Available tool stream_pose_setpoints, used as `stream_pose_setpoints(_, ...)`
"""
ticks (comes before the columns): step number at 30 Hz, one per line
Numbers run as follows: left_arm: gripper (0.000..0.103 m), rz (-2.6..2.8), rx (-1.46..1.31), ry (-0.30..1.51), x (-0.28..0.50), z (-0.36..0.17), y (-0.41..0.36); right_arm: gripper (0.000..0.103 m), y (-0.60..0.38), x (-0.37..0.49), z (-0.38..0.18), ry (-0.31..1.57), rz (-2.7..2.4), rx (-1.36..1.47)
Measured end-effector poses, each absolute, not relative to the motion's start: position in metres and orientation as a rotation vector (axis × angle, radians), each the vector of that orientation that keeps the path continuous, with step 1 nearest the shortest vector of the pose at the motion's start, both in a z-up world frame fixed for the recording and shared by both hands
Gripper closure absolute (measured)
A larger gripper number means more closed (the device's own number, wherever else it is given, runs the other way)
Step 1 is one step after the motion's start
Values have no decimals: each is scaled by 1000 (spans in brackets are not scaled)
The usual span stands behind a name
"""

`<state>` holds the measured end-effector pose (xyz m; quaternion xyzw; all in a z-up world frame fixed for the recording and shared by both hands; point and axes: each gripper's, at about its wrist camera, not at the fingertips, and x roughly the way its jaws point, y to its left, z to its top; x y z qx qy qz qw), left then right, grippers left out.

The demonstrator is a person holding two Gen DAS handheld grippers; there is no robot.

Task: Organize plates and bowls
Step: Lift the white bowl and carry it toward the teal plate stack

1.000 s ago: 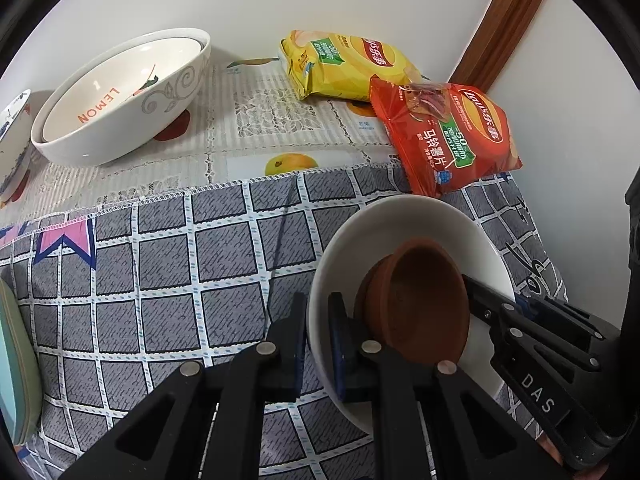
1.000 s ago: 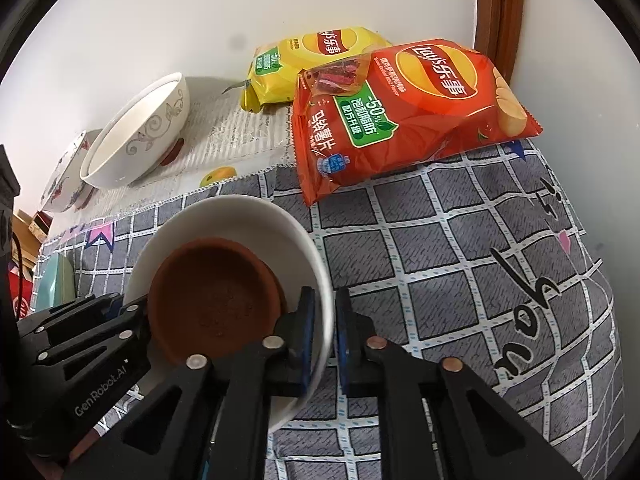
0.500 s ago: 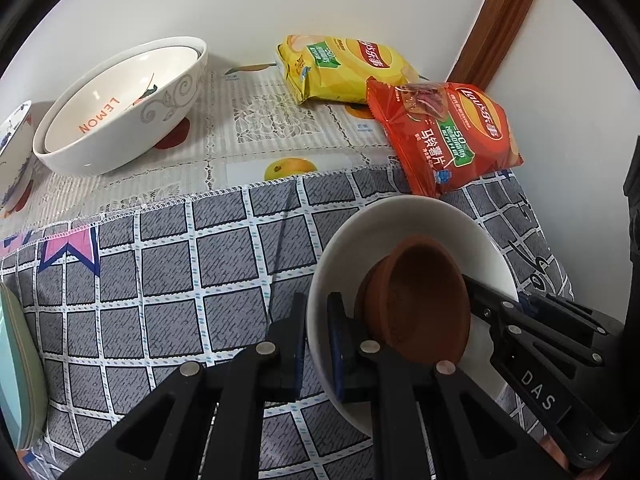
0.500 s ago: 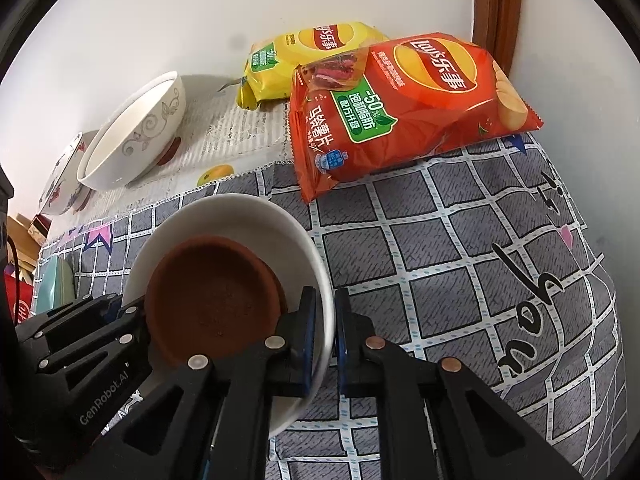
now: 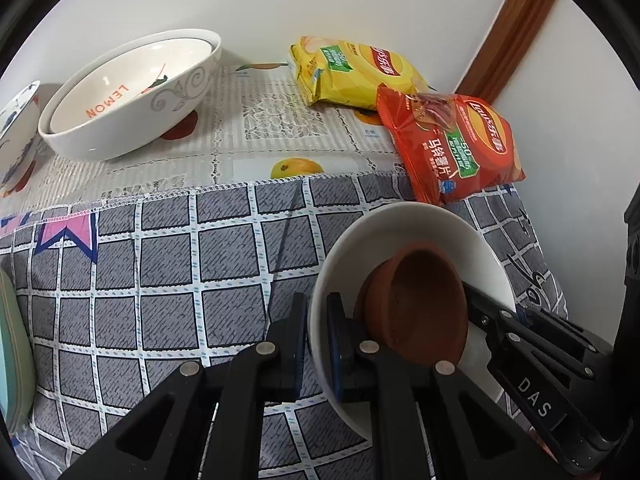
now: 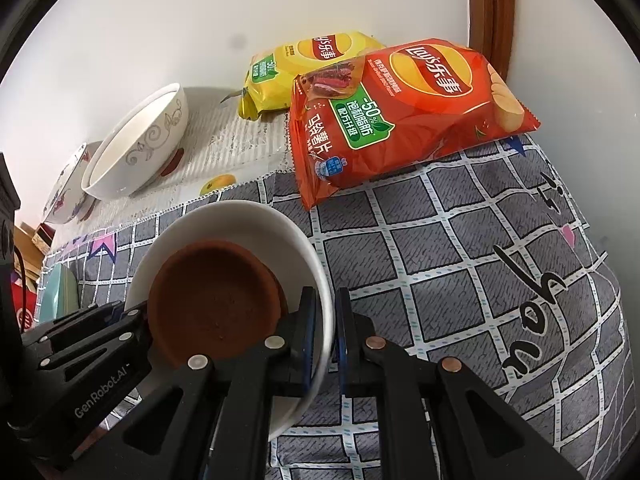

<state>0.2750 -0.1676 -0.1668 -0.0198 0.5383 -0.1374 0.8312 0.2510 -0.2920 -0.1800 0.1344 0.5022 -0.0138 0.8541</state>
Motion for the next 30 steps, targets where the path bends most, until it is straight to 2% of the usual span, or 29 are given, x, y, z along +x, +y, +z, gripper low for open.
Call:
stream_pose_setpoints(20, 94, -315, -61, 1180, 273, -168, -165, 94, -291, 249, -176, 1089, -61, 307)
stream_pose_setpoints(30, 94, -317, -38, 1161, 256, -145, -158, 94, -281, 230, -156, 1075, -71, 312)
